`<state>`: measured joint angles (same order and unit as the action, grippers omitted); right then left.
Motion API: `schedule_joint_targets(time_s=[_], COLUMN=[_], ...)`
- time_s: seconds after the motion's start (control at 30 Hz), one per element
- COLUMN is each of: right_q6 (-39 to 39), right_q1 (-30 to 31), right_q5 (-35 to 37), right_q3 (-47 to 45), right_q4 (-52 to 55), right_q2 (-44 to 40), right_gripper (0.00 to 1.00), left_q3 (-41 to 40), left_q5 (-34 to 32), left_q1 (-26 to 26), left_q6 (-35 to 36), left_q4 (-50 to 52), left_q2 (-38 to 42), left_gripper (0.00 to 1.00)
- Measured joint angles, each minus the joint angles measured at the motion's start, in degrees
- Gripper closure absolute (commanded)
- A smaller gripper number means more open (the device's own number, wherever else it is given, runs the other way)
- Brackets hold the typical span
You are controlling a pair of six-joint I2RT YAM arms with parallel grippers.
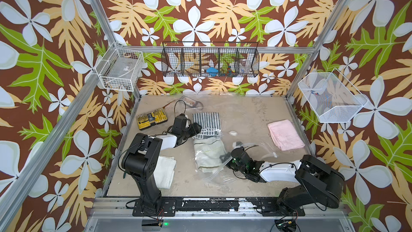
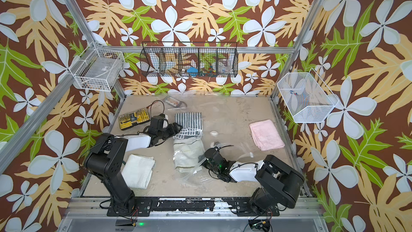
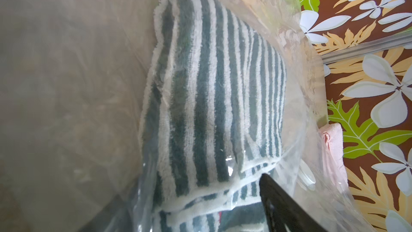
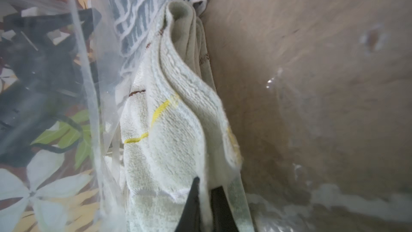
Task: Place the folded towel into the vacuum bag
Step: Place the towel in the vacuum bag, then move the towel in the vacuum bag.
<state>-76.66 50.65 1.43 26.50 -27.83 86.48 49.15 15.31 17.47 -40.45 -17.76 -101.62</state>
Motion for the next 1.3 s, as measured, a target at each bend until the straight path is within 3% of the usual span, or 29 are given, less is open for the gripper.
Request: schedule_joint_targets(time_s=[0.2,0.23,0.27,0.47,0.73,0.87,1.03,1.3], right_q6=[1.8,2.3,2.8,5.6,11.5,16.2,24.4,31.3], right_q1=[0.0,0.0,-0.1,-0.3,0.1,0.1,0.1,0.8], right_q5=[0.0,0.3,0.5,1.9,8.8,12.3,14.6,13.6], right_q3=[-1.4,-1.8,-2.3,-2.7,8.0,16.0,26.8,36.4], right_q4=[6.5,8.2,10.1,27.1,53.3,61.4,67.0,66.4], right_q2=[-9.7,-12.2,-14.4,-24.7,-38.8,-37.5,-28.7,-19.9], right_gripper=[0.37,0.34,0.32,0.32,0.38,0.38,0.4,0.39], left_q3=[-3.2,-3.9,-4.3,-5.3,-1.1,0.7,4.9,10.4], left_q5=[-2.9,-3.5,-3.8,-5.0,-5.8,-6.2,-7.3,-8.7], left_q1=[-2.5,-3.0,-3.3,-3.8,-3.8,-3.3,-2.7,-2.5], left_q6=[0.7,-4.3,1.5,2.9,7.6,9.6,12.2,15.3], left_q4=[7.4,8.8,9.7,16.9,25.8,30.6,36.0,42.9], left_q2=[9.3,11.4,12.6,20.4,30.3,33.3,36.7,38.6], left_gripper=[0.18,0.18,0.18,0.19,0.2,0.2,0.2,0.2])
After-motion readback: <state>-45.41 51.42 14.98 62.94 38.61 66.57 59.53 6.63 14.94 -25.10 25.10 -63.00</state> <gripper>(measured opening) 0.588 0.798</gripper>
